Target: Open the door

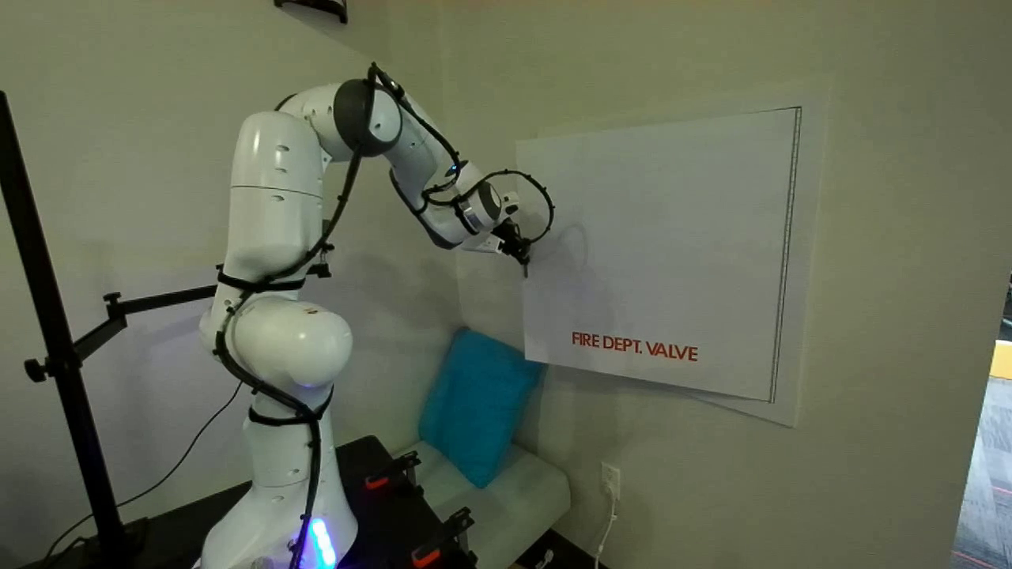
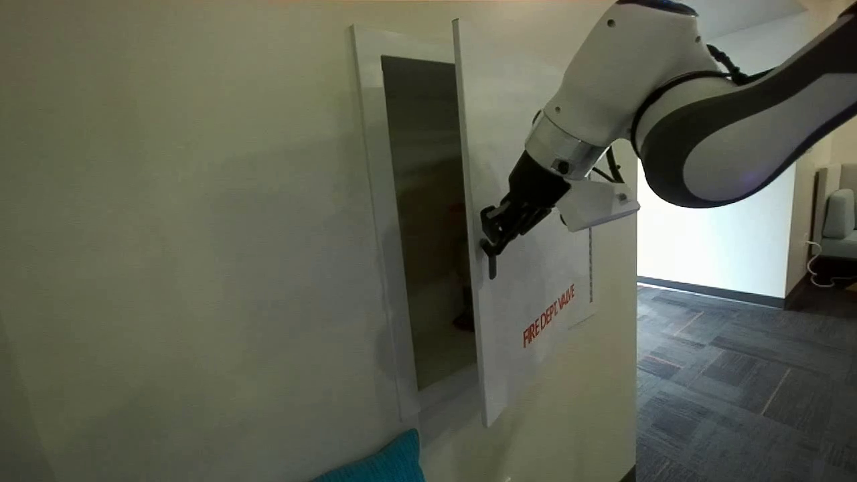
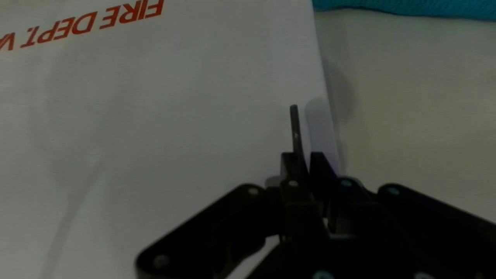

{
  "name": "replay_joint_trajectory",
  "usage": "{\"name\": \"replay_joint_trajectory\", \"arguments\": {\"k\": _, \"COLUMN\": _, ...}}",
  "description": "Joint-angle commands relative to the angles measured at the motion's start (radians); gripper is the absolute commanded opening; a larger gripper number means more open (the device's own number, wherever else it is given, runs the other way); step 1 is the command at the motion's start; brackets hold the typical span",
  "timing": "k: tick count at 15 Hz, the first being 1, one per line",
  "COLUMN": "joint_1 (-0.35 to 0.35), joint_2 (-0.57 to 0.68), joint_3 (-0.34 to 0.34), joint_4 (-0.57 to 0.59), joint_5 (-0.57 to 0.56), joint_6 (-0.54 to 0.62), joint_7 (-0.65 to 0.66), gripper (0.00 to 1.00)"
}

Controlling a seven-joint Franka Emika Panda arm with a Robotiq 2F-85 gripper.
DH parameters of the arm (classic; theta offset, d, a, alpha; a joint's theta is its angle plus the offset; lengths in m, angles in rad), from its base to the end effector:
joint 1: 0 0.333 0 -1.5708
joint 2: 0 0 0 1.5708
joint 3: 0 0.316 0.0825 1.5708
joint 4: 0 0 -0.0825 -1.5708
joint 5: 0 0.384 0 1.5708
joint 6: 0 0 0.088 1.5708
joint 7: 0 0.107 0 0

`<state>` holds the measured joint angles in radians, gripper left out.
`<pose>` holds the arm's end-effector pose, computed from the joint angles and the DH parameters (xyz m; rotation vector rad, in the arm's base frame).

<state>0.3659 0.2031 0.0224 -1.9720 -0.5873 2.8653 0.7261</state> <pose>0.5793 0.2693 0.4416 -2.8600 -0.2453 -1.1201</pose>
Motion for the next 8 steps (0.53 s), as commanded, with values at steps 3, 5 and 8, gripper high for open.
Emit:
{"name": "replay_joint_trajectory", "arguments": {"k": 3, "joint_1": -0.065, "joint_2": -0.204, "joint_3": 0.026, "joint_4": -0.233, "joint_5": 0.158, "joint_6": 0.113, "joint_7": -0.161, "gripper": 0.03}}
{"name": "replay_joint_trajectory", "arguments": {"k": 5, "joint_1": -0.071, "joint_2": -0.255, "joint_3": 0.026, "joint_4": -0.303, "joint_5": 0.236, "joint_6": 0.138, "joint_7": -0.243, "gripper": 0.03}}
{"name": "replay_joint_trajectory", "arguments": {"k": 8, "joint_1": -0.058, "joint_2": -0.337, "joint_3": 0.006, "joint_4": -0.394, "joint_5": 0.335, "joint_6": 0.139, "joint_7": -0.370, "gripper": 0.03}}
